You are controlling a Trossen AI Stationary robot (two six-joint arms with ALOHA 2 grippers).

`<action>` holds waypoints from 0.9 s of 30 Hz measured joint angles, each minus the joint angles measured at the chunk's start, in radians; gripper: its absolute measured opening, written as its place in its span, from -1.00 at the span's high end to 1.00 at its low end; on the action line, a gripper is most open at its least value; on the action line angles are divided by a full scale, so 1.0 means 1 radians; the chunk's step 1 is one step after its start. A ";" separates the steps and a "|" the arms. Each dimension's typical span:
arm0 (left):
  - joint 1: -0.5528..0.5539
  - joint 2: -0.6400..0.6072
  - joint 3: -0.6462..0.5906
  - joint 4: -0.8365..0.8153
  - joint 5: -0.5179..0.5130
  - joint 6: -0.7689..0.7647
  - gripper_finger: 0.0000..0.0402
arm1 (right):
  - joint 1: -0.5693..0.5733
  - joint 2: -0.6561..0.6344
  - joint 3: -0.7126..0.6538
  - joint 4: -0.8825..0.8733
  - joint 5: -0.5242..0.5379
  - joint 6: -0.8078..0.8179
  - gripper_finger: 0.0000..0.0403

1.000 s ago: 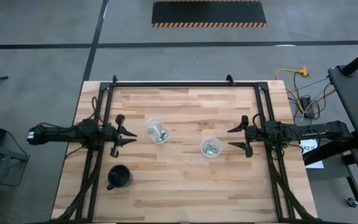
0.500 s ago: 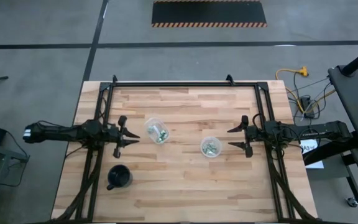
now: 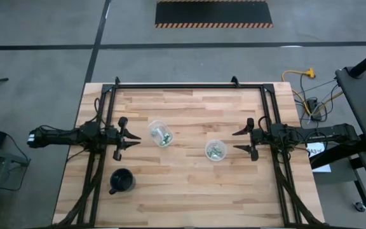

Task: Pick and place Stevia / Truvia into bins
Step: Return to Home Position

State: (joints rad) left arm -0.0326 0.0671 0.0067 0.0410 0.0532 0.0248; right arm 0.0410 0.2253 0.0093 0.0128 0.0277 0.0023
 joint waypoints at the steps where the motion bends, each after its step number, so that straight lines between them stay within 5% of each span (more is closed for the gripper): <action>1: 0.000 -0.001 0.000 0.000 0.000 0.000 0.71 | 0.000 0.000 0.000 0.000 0.001 -0.032 -0.25; 27: 0.000 0.006 0.000 0.002 0.000 -0.018 0.71 | 0.000 0.000 0.000 0.025 0.000 -0.134 -0.28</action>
State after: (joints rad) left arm -0.0326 0.0734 0.0063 0.0433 0.0532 0.0067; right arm 0.0406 0.2256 0.0097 0.0376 0.0280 -0.1314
